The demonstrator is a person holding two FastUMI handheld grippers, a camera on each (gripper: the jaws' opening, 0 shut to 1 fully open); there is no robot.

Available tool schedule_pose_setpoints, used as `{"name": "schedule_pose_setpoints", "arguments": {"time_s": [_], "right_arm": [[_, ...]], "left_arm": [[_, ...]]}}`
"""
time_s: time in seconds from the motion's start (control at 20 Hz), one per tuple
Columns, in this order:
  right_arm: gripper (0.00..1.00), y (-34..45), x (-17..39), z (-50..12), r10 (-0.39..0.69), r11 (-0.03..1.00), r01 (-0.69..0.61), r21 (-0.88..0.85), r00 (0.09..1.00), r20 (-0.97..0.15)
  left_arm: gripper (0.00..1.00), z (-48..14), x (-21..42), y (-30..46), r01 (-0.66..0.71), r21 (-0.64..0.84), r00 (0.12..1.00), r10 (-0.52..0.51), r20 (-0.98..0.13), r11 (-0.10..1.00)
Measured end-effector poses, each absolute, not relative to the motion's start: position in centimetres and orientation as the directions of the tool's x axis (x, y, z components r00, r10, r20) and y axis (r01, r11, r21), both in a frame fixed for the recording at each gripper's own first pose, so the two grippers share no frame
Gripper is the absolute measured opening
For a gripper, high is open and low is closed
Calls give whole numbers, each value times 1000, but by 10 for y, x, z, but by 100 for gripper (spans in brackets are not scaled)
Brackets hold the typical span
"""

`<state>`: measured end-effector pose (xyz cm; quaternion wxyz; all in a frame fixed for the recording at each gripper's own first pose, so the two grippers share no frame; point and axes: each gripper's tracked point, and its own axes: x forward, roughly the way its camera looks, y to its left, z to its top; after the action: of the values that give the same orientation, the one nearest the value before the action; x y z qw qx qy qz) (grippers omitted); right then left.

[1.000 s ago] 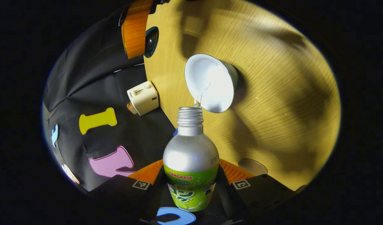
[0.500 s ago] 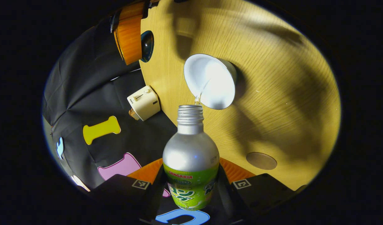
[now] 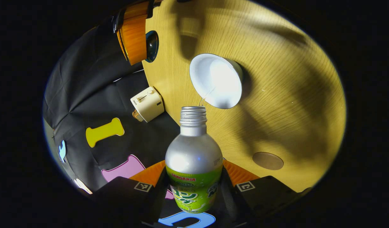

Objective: Open the teacup lid with one hand, grasp the water bottle and pour water into the teacup with the other hand; after pouring, place the water bottle on the coaster and then close the teacup lid.

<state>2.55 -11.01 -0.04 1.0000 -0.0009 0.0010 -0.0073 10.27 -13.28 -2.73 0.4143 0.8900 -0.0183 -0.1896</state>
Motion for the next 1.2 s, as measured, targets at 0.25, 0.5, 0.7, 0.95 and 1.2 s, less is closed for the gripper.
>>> {"name": "schedule_pose_setpoints", "arguments": {"time_s": [0.25, 0.5, 0.7, 0.95, 1.2], "right_arm": [[29, -109, 25, 0, -15, 1000, 15, -2, 1000, -2], [34, -109, 25, 0, -15, 1000, 15, -2, 1000, -2], [29, -109, 25, 1, -16, 1000, 16, -2, 1000, -2], [24, -112, 26, 0, -28, 1000, 28, -2, 1000, -1], [29, -111, 25, 0, -28, 1000, 28, -2, 1000, -2]], "left_arm": [[81, -32, 97, -135, 115, 750, 929, -197, -313, -652], [81, -31, 100, -135, 114, 761, 931, -198, -305, -639], [81, -32, 98, -138, 88, 783, 930, -230, -286, -616], [81, -40, 95, -136, 90, 855, 922, -281, -266, -511], [81, -44, 93, -131, 180, 973, 914, -339, -221, -147]]}}
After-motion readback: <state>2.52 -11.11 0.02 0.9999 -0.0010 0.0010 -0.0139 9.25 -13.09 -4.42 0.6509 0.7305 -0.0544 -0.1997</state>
